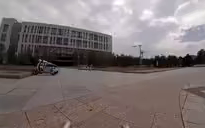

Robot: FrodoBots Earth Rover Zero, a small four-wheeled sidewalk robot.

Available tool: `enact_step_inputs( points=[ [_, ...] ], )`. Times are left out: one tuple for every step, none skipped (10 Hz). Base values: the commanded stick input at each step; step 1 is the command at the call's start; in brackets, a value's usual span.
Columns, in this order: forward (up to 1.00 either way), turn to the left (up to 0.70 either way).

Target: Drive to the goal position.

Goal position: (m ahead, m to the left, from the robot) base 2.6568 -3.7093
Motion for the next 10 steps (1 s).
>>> enact_step_inputs(
  points=[
    [0.70,0.00],
    [0.70,0.00],
    [0.70,0.00],
    [0.70,0.00],
    [0.70,0.00],
    [0.70,0.00],
    [0.70,0.00],
    [0.70,0.00],
    [0.70,0.00],
    [0.70,0.00]
  ],
)
